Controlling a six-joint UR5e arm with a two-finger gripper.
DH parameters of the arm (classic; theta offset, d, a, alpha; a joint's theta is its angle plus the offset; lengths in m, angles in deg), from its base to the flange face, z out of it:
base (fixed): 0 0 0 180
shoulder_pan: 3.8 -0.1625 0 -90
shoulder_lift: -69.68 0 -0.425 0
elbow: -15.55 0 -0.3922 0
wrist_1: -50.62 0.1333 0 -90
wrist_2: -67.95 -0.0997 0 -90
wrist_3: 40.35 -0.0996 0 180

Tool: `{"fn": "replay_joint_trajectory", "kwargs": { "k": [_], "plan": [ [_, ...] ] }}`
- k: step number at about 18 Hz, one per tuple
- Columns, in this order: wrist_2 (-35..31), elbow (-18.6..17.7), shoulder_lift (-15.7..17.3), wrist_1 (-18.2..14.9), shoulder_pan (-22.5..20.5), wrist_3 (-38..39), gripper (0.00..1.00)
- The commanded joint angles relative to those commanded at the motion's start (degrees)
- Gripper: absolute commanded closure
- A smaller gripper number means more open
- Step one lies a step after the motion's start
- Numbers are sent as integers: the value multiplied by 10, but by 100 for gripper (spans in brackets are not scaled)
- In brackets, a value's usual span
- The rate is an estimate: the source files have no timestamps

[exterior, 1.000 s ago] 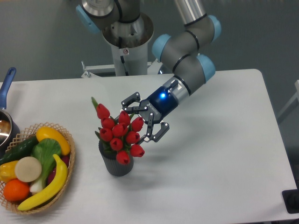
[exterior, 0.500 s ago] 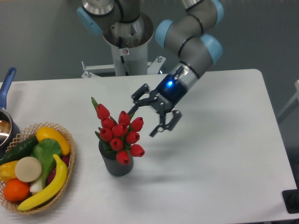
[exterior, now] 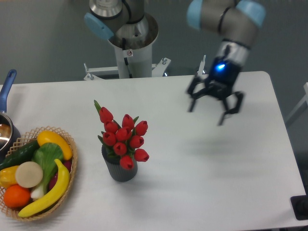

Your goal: Insert the flowers into the vase

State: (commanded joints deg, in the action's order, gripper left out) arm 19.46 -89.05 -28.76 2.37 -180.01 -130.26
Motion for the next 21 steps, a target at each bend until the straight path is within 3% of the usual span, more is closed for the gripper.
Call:
{"fn": "replay_joint_trajectory", "kwargs": {
  "k": [6,10,15,21],
  "plan": [
    [-85,53,7,-15,-16,-6,0],
    [-146,110,11,-111,-19,-60,0],
    [-217,153,21,-227,-52,-185,0],
    [-210,144,33,-237,-76,-197,0]
  ]
}}
